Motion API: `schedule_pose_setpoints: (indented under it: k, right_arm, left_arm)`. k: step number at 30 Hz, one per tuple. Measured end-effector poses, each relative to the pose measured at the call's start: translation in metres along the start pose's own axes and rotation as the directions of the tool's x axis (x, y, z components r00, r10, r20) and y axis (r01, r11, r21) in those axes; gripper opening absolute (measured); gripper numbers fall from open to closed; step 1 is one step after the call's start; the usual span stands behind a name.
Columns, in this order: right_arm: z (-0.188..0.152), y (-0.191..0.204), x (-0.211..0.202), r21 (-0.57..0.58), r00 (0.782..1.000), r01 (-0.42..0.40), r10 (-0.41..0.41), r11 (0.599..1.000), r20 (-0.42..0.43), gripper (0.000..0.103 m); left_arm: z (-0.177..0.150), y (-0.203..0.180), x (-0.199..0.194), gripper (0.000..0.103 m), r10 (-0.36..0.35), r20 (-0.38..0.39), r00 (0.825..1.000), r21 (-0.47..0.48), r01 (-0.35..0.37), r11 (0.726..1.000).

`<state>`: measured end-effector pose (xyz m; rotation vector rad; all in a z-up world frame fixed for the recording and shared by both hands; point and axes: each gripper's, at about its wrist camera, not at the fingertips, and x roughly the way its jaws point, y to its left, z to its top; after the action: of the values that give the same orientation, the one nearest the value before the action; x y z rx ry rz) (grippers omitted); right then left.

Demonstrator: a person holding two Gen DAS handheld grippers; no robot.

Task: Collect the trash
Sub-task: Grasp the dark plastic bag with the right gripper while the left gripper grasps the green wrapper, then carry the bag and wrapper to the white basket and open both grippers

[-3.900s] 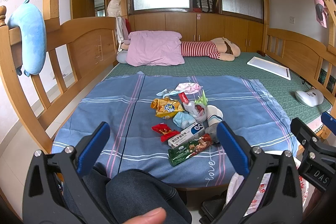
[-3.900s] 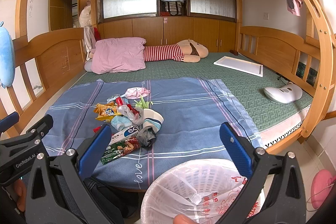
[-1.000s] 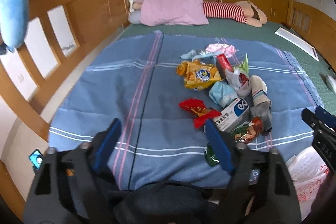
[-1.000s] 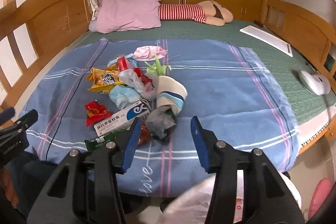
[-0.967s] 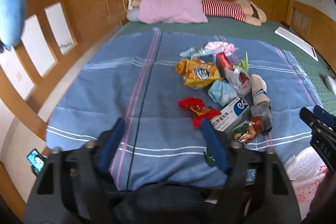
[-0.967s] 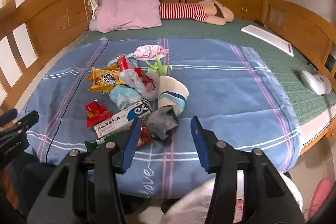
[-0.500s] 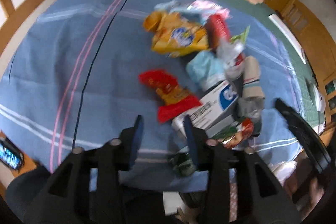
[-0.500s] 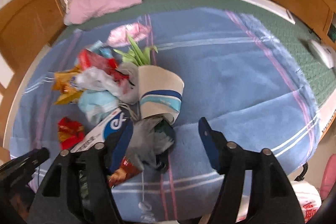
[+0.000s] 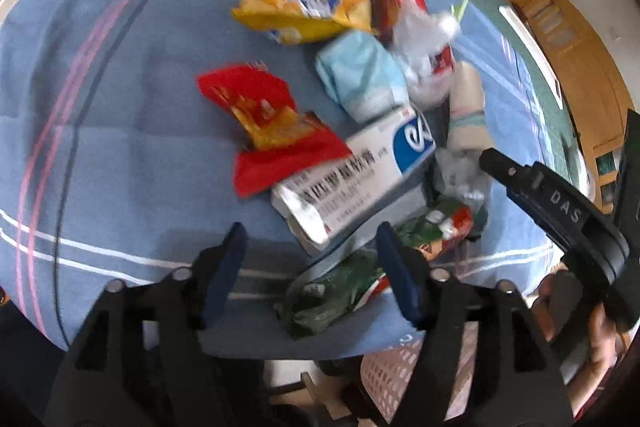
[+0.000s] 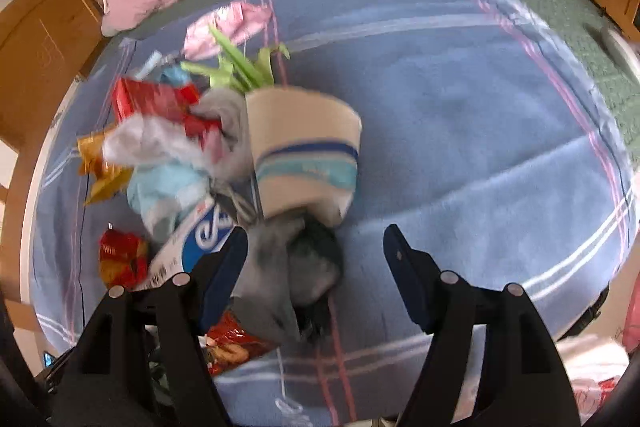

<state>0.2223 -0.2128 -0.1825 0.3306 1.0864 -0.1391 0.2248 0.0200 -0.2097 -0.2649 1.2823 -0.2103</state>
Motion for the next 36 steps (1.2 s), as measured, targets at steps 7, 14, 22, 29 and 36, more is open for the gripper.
schedule_pose_setpoints:
  k: [7, 14, 22, 29, 36]
  right_arm:
    - [-0.012, 0.010, 0.015, 0.041, 0.994, -0.083, 0.086, 0.996, -0.064, 0.071]
    - [-0.018, 0.006, 0.016, 0.124, 0.975, -0.211, 0.218, 0.970, -0.046, 0.041]
    - [-0.016, -0.030, -0.043, 0.151, 0.962, -0.263, 0.247, 0.953, 0.117, 0.039]
    - [-0.034, -0.046, -0.095, 0.062, 0.954, -0.218, 0.200, 0.974, 0.222, 0.039]
    - [-0.059, -0.060, -0.131, -0.021, 0.950, -0.139, 0.140, 0.990, 0.280, 0.039]
  left_arm:
    - [0.000, 0.000, -0.007, 0.074, -0.029, 0.050, 0.998, -0.013, 0.029, 0.999]
    - [-0.001, 0.019, -0.018, 0.074, -0.111, 0.056, 0.992, -0.072, 0.115, 0.991]
    - [-0.015, -0.032, -0.010, 0.070, 0.034, 0.052, 0.998, 0.229, -0.045, 0.972]
    - [-0.018, -0.049, 0.023, 0.032, 0.149, -0.069, 0.986, 0.311, -0.121, 0.943]
    - [-0.013, -0.046, -0.002, 0.018, 0.052, 0.030, 0.998, 0.276, -0.058, 0.959]
